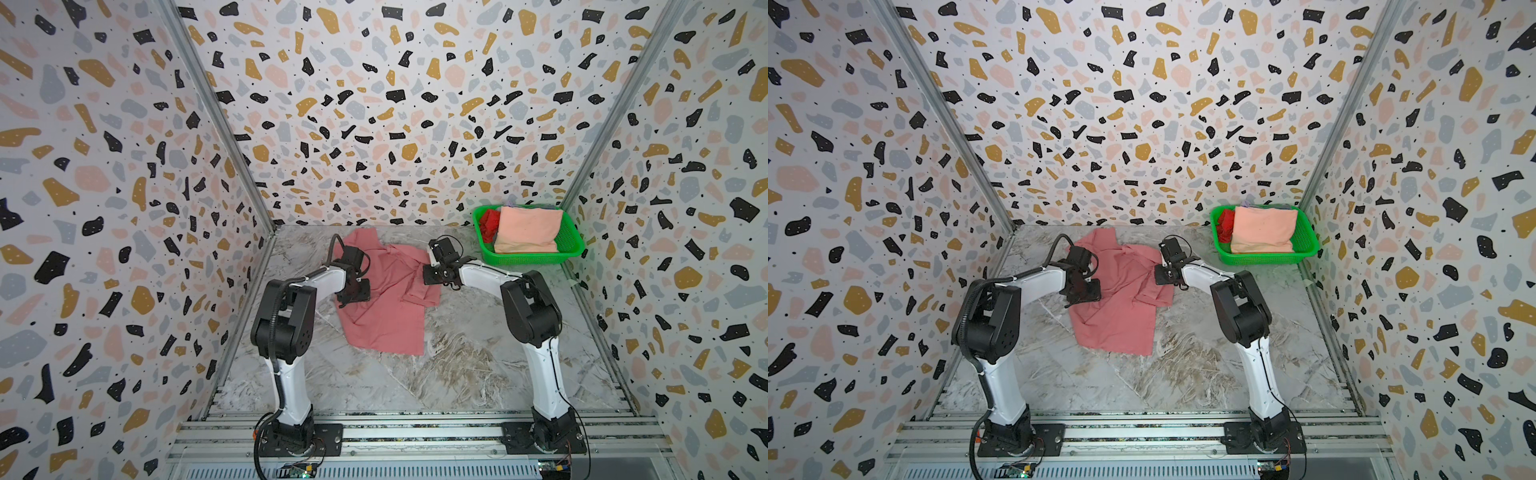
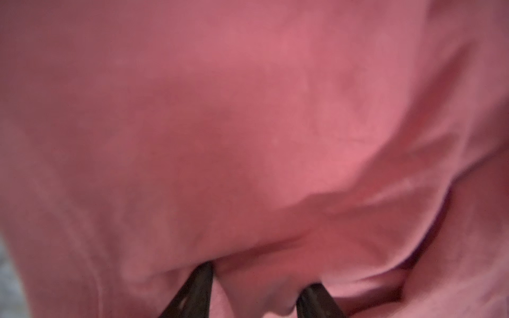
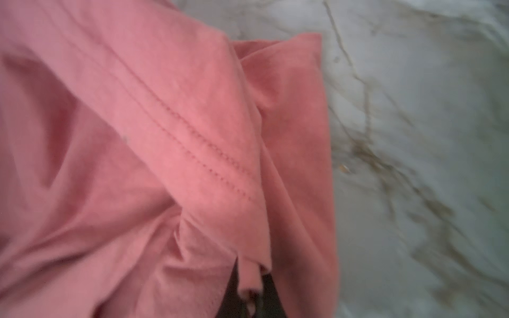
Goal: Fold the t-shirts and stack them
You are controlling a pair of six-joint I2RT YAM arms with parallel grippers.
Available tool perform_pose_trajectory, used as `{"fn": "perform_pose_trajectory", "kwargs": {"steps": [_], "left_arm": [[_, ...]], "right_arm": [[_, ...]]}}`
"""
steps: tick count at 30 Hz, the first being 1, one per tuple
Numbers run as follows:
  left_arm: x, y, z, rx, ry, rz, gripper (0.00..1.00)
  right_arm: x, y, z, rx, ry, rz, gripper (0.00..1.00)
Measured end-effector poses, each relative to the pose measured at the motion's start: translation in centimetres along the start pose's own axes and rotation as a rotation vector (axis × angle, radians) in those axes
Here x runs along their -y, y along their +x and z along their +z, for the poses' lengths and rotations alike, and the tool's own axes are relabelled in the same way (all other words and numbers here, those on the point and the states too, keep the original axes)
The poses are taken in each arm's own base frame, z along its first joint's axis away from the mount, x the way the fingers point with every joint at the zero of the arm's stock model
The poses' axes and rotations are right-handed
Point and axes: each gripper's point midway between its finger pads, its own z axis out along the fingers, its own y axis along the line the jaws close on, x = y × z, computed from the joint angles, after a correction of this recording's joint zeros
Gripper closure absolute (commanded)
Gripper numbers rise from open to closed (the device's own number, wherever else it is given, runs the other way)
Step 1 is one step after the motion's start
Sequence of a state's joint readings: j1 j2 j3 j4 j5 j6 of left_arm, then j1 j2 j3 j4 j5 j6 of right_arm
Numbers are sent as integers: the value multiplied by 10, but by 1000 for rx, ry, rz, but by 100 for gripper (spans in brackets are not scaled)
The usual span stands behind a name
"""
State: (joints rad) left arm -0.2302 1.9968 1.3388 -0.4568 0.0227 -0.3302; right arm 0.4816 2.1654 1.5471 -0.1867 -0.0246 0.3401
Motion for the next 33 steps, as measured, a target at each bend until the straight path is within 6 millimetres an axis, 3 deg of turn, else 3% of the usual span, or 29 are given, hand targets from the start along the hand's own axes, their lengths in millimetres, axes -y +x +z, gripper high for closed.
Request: {"fn": "perform_pose_trajectory", "kwargs": {"steps": [4, 8, 13, 16, 17, 19, 21, 23, 26, 29, 33], "left_arm": [[-15, -33, 9, 23, -52, 9, 49], [-17, -45, 12, 16, -68, 26, 48], [-15, -46, 1, 12, -65, 42, 44], [-11, -51, -24, 50, -43, 46, 41], [-9, -53, -37, 71, -31, 47, 40], [-4, -54, -65, 116, -11, 51, 39], [-1, -51, -91, 153, 4, 57, 39], [8, -43, -113, 178, 25, 74, 38], [36, -18, -121, 156, 72, 136, 38], [74, 22, -107, 80, 123, 238, 38], [102, 84, -87, -46, 141, 358, 33]], "right_arm": [[52, 7, -29, 20, 55, 12, 99], [90, 9, -59, 51, 68, -4, 99], [90, 5, -93, 91, 26, -72, 90], [94, 13, -110, 93, 24, -78, 77], [98, 17, -114, 87, 28, -69, 67], [108, 24, -120, 74, 47, -30, 55], [115, 30, -123, 61, 63, 12, 51], [118, 34, -126, 54, 68, 62, 50], [110, 35, -130, 63, 37, 103, 46], [98, 31, -132, 76, -15, 128, 41], [90, 36, -130, 59, -51, 150, 35]]}}
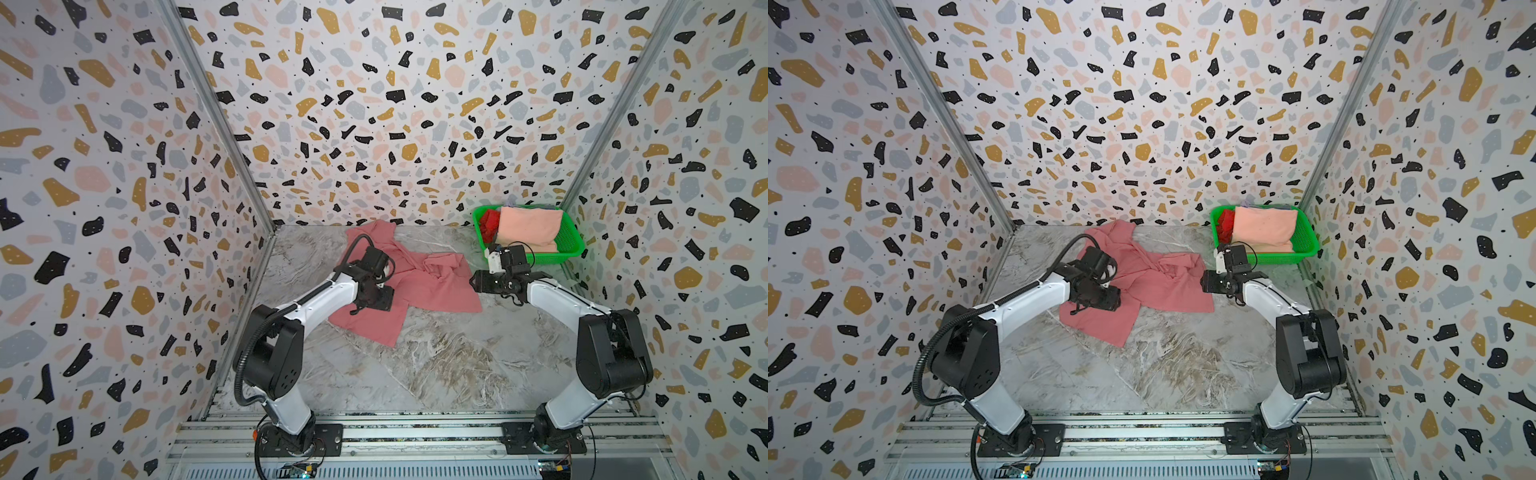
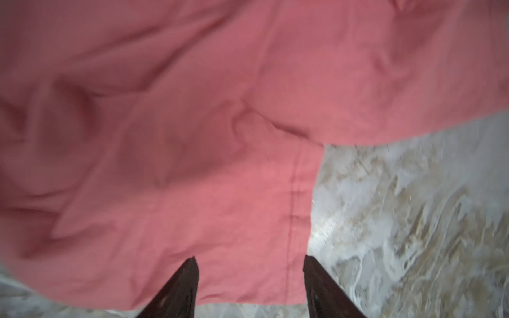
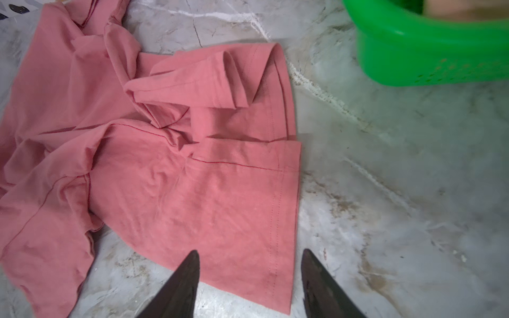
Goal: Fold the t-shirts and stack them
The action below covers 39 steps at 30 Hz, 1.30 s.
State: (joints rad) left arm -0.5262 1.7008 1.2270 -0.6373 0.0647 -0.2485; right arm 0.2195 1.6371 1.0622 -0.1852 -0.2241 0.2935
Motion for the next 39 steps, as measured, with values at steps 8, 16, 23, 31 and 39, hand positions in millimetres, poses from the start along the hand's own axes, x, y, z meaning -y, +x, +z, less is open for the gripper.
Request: {"fn": "perform_pose_trajectory", "kwargs": {"steps": [8, 16, 23, 31, 39], "left_arm": [[22, 61, 19, -150, -20, 105, 32], [27, 83, 32, -188, -55, 157, 35], [17, 87, 48, -187, -107, 136, 40], [10, 62, 55, -54, -175, 55, 82], [-23, 59, 33, 12, -289, -57, 100]], "right_arm": [[10, 49, 10, -110, 8, 34, 21], [14, 62, 11, -121, 16, 37, 22], [8, 72, 25, -136, 16, 1, 27], [8, 76, 44, -120, 23, -26, 74], [13, 72, 37, -109, 61, -2, 100]]}}
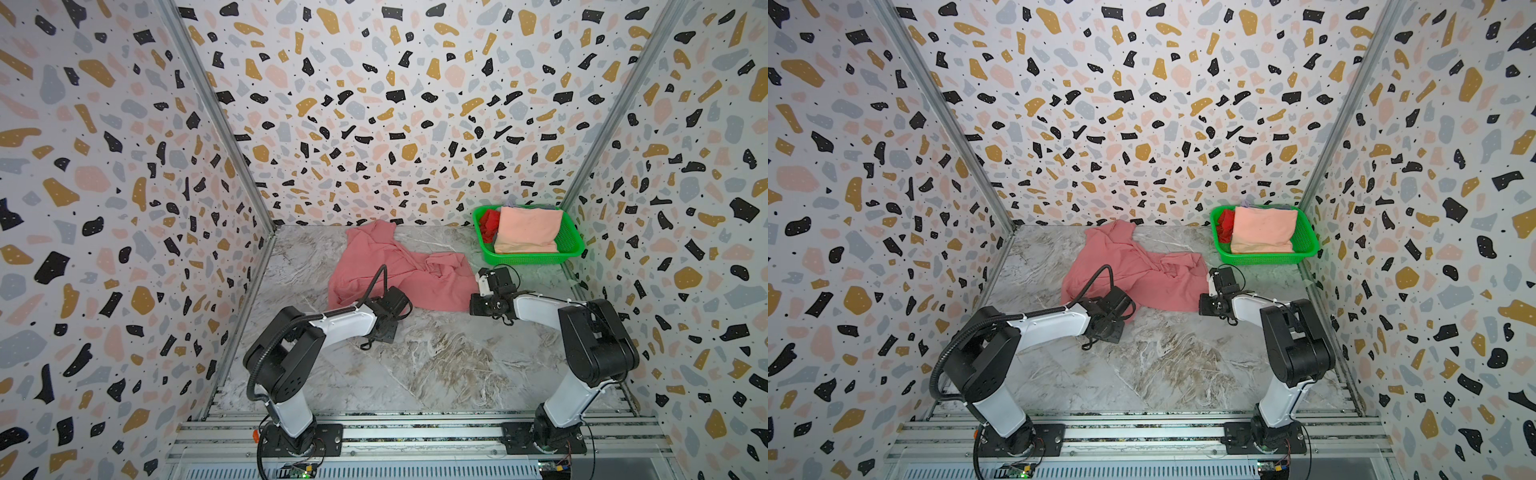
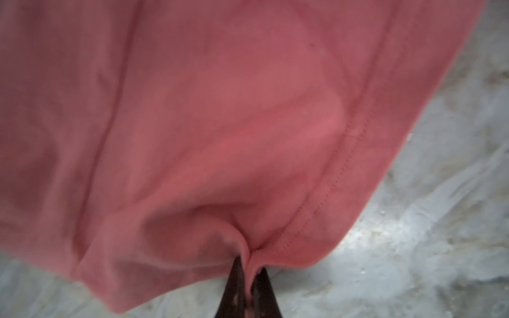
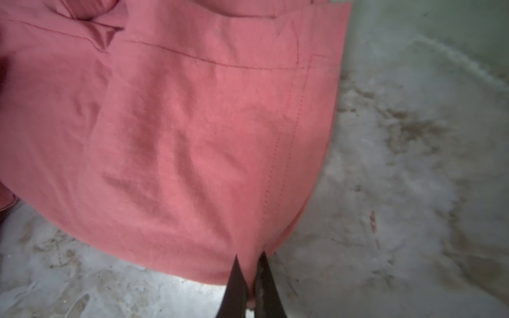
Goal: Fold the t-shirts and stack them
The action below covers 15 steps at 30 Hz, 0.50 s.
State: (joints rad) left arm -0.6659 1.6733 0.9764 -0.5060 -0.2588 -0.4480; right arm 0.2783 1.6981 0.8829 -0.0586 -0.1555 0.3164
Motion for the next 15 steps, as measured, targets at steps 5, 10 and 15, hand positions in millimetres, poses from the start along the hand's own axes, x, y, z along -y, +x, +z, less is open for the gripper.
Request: {"fn": "perform_pose_trajectory", "kwargs": {"steps": [5, 10, 15], "left_arm": [[-61, -43, -69, 196, -8, -218, 100], [-129, -81, -162, 496, -6, -433, 100], [-157, -86, -194, 587, -36, -483, 100]], "right_arm": [[-7, -48, -60, 160, 24, -32, 100], [-16, -110, -144, 420, 34, -76, 100], [-3, -96, -144, 413, 80, -85, 72]]}}
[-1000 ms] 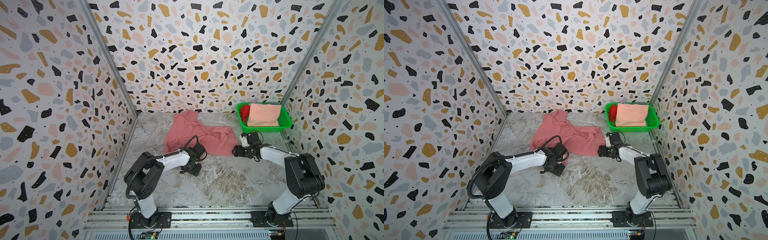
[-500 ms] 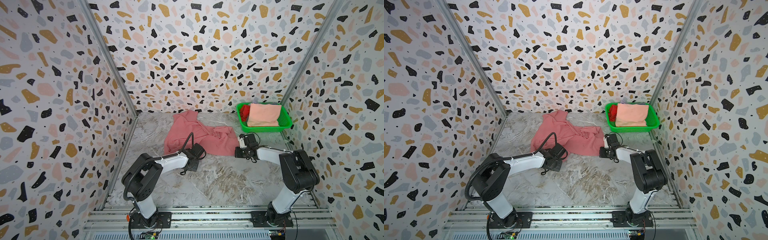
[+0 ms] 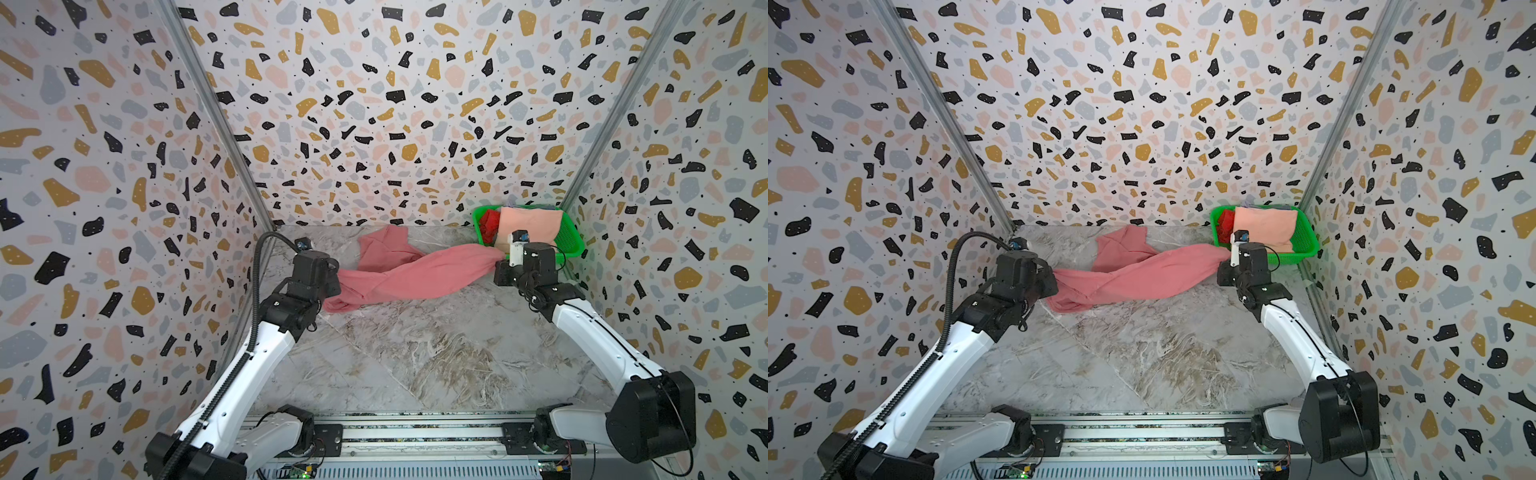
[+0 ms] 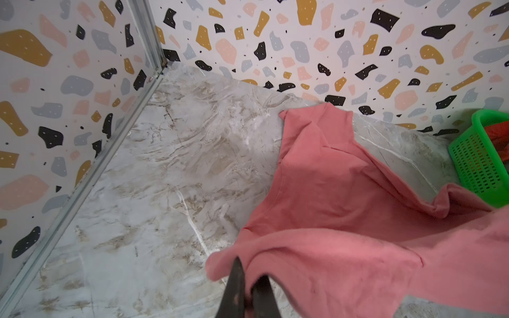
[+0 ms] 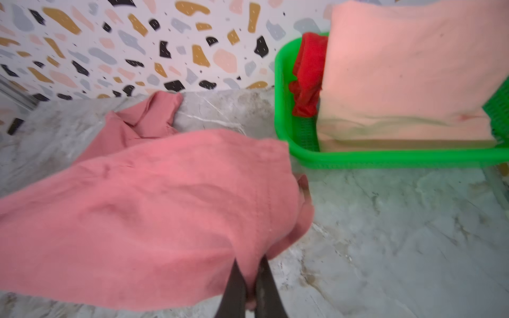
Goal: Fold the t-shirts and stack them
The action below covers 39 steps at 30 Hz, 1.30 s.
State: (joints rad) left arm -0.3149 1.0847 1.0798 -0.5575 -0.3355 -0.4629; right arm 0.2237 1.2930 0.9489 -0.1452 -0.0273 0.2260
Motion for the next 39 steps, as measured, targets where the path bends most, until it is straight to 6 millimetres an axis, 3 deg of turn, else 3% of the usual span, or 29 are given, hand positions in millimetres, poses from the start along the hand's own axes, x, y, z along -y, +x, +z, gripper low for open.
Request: {"fn": "perform_pose_trajectory", "kwargs": {"steps": [1, 3, 6, 8, 12, 17, 23, 26, 36, 39], "left_arm": [[-1, 2, 1, -8, -8, 6, 100], [-6, 8, 3, -29, -33, 17, 100], [-13, 20, 6, -55, -63, 29, 100], [-17, 28, 8, -71, -74, 33, 100], [-24, 56, 19, -132, -90, 34, 100], [-28, 89, 33, -226, -97, 44, 100], [-19, 86, 41, -217, -70, 35, 100], [-14, 84, 44, -213, -50, 29, 100], [-5, 79, 46, -198, -8, 1, 100], [-5, 79, 46, -198, -8, -1, 100]], "right_arm": [[4, 16, 4, -36, 16, 1, 58], [18, 64, 10, -147, 65, 5, 42], [34, 128, 6, -317, 127, 20, 35], [39, 143, 1, -356, 146, 39, 31], [37, 117, 0, -275, 112, 109, 31], [22, 81, 36, -189, 7, 164, 35], [5, 81, 87, -212, -106, 176, 38], [1, 83, 100, -230, -126, 181, 38], [-11, 88, 100, -257, -129, 200, 35], [-9, 88, 90, -271, -88, 214, 33]]}}
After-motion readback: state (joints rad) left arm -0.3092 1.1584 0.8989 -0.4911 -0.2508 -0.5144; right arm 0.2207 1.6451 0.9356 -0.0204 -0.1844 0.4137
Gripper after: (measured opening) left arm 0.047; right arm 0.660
